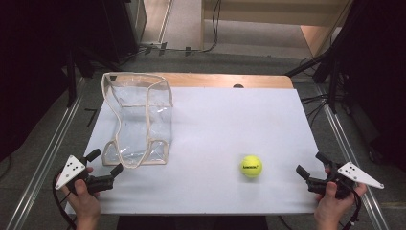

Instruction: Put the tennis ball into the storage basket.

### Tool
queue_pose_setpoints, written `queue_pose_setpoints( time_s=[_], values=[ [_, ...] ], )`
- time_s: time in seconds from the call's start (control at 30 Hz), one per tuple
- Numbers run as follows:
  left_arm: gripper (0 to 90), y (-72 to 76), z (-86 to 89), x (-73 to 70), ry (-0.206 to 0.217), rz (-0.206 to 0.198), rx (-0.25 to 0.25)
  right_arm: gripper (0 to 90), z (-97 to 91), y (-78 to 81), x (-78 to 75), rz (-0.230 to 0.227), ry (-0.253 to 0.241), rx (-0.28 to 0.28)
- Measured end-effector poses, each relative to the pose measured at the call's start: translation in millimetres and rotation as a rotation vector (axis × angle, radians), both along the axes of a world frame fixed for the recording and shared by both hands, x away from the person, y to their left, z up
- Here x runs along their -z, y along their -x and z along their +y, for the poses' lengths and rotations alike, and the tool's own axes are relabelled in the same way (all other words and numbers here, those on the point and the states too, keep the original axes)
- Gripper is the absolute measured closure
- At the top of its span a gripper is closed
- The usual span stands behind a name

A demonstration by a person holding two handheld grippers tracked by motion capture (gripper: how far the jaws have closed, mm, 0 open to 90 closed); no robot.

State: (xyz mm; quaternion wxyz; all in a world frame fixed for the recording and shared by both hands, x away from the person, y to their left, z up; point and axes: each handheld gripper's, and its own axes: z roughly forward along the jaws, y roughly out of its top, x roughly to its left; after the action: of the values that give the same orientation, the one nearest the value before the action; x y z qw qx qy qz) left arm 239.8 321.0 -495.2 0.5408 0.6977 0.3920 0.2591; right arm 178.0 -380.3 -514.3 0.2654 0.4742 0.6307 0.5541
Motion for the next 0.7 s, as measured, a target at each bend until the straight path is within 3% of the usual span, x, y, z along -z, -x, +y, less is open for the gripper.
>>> queue_pose_setpoints(
  time_s=[0.17,0.33,0.57,0.7],
  values=[
    [0.0,0.0,-0.4,0.1,-0.001,-0.002,0.001,0.0,8.4,-1.5,-6.7,0.012,0.030,-0.012],
    [0.0,0.1,-0.3,0.1,0.000,-0.002,0.005,0.0,18.8,-3.3,-17.1,0.028,0.072,-0.105],
    [0.0,0.5,0.5,0.0,0.011,-0.004,0.009,0.0,37.3,-7.3,-31.3,0.070,0.153,-0.163],
    [0.0,0.0,0.8,0.1,0.013,-0.004,0.013,0.0,44.4,-9.6,-39.0,0.086,0.155,-0.200]
  ],
)
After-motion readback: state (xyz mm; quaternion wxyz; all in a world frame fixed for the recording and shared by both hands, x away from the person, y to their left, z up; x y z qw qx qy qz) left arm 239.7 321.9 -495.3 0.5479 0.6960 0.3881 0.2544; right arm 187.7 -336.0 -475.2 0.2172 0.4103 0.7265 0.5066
